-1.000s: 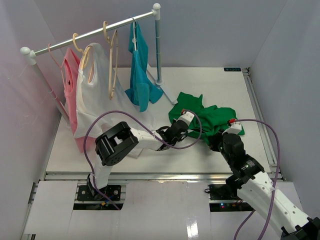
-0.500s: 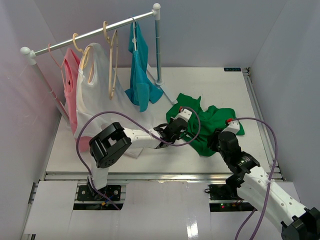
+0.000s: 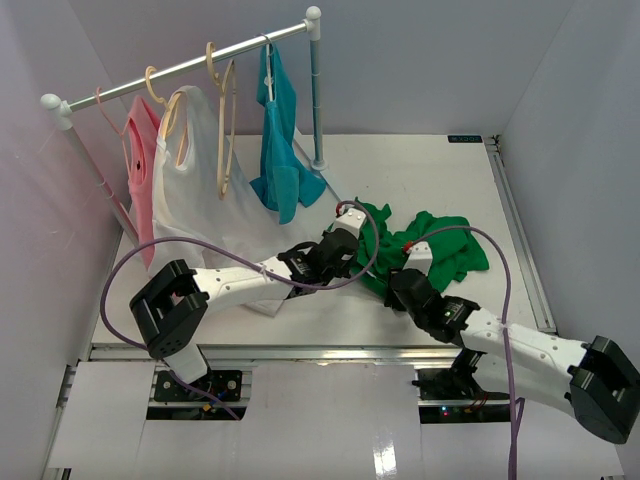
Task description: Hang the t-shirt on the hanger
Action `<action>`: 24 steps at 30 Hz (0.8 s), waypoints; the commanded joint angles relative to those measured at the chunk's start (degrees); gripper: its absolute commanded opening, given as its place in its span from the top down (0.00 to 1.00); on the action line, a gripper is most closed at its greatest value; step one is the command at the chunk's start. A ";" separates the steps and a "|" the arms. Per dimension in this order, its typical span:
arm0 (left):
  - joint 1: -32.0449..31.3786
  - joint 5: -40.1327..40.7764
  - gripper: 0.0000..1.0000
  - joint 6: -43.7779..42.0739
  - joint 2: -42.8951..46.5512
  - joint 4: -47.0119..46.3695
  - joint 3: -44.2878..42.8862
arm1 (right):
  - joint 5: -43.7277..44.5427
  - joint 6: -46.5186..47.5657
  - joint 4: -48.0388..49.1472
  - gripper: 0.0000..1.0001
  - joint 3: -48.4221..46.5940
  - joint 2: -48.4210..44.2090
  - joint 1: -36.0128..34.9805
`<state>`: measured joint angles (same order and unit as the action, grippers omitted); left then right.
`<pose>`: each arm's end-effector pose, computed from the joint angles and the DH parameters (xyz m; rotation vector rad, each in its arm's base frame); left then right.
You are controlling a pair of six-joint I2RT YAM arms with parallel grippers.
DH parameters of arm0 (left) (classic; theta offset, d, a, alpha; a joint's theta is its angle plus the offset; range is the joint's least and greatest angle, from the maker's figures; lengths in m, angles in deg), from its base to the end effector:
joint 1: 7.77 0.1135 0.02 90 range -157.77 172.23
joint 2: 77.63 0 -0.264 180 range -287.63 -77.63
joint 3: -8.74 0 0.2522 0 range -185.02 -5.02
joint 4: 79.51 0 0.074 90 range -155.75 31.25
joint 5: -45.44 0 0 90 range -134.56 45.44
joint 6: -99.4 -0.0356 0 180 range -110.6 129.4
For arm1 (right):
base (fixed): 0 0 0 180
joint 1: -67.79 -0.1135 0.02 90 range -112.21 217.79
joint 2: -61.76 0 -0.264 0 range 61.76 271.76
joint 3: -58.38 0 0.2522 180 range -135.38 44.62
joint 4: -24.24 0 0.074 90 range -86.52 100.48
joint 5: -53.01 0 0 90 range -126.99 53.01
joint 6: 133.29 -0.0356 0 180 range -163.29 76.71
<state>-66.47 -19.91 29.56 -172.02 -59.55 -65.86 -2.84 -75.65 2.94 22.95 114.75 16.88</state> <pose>0.1993 -0.2993 0.2233 0.5118 2.1451 -0.2832 0.1303 0.1287 0.1833 -0.0339 2.1220 0.1854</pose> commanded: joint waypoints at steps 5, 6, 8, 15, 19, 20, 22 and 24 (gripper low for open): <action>0.07 1.36 1.00 2.16 4.21 -0.75 4.50 | 14.53 -8.06 -2.30 0.46 -3.37 8.34 -5.60; 0.07 1.36 1.00 2.16 4.28 -1.03 4.91 | 15.62 -9.01 -3.78 0.46 -3.44 8.28 -5.94; 0.07 1.51 1.00 2.38 4.37 -1.26 5.25 | 16.83 -10.76 -5.84 0.47 -3.61 8.04 -6.63; 0.16 1.98 1.00 3.35 4.62 -1.70 6.22 | 19.67 -14.96 -11.20 0.45 -3.29 7.33 -8.79; 0.18 2.00 1.00 3.48 4.81 -2.10 6.55 | 21.63 -17.50 -14.35 0.45 -4.22 9.24 -8.96; 0.25 2.06 1.00 3.49 4.74 -2.16 6.62 | 22.14 -18.28 -14.78 0.46 -4.46 9.86 -9.03; 0.25 2.04 1.00 3.57 4.62 -2.17 6.62 | 23.13 -20.65 -16.90 0.49 -5.28 10.65 -9.21; 0.31 2.15 1.00 3.69 4.57 -2.17 6.74 | 24.26 -22.66 -19.59 0.52 -6.24 11.82 -9.44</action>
<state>-66.45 -19.24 32.49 -170.82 -60.87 -59.61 15.36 -91.49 -10.82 20.27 124.83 8.20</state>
